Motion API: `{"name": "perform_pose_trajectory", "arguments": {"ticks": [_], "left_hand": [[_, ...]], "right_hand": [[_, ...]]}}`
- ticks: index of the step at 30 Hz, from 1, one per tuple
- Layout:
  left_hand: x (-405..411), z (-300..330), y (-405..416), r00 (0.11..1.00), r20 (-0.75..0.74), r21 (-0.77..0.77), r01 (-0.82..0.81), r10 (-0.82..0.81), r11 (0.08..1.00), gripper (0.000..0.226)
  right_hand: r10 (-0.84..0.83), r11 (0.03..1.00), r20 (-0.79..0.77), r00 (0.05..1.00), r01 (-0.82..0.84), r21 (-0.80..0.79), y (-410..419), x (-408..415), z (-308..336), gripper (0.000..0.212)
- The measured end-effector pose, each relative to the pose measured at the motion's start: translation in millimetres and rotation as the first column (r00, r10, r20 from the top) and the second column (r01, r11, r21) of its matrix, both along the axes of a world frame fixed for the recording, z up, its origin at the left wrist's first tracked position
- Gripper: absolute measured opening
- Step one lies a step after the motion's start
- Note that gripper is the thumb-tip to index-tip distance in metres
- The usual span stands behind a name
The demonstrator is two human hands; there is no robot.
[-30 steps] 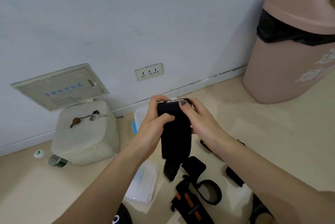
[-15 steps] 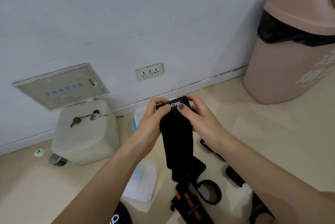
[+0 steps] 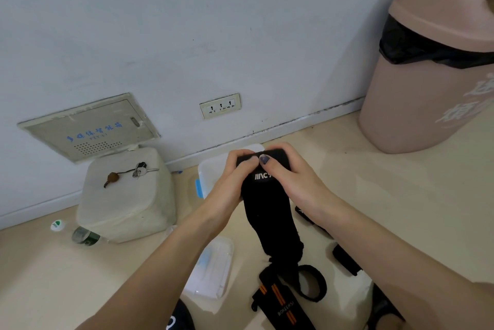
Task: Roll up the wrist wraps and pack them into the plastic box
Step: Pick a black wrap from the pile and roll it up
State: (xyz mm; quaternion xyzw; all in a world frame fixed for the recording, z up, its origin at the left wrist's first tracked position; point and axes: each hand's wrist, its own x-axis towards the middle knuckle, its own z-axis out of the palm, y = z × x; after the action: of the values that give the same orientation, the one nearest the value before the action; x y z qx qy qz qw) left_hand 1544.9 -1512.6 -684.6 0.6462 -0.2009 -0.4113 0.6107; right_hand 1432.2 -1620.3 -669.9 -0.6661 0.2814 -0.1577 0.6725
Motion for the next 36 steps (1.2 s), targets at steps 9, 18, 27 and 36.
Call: {"name": "perform_pose_trajectory", "arguments": {"ticks": [9, 18, 27, 36], "left_hand": [[0.2, 3.8, 1.7, 1.000, -0.001, -0.005, -0.005, 0.005, 1.000, 0.033], [7.7, 10.8, 6.1, 0.981, 0.189, 0.046, 0.034, -0.042, 0.998, 0.018], [-21.2, -0.9, -4.6, 0.997, -0.023, 0.009, 0.078, -0.078, 0.997, 0.033], [-4.5, 8.2, -1.7, 0.999, 0.019, -0.074, 0.044, -0.043, 0.996, 0.040]], "right_hand": [[0.053, 0.998, 0.033, 0.998, -0.054, 0.027, 1.2, -2.6, -0.1, 0.017], [-0.197, 0.957, -0.115, 0.974, 0.216, 0.195, -18.4, 19.6, -1.2, 0.029], [-0.174, 0.915, -0.089, 0.981, 0.195, 0.354, 20.8, 1.6, -0.1, 0.017], [-0.095, 0.987, -0.125, 0.988, 0.110, 0.118, -0.9, 3.5, -4.0, 0.033]]}}
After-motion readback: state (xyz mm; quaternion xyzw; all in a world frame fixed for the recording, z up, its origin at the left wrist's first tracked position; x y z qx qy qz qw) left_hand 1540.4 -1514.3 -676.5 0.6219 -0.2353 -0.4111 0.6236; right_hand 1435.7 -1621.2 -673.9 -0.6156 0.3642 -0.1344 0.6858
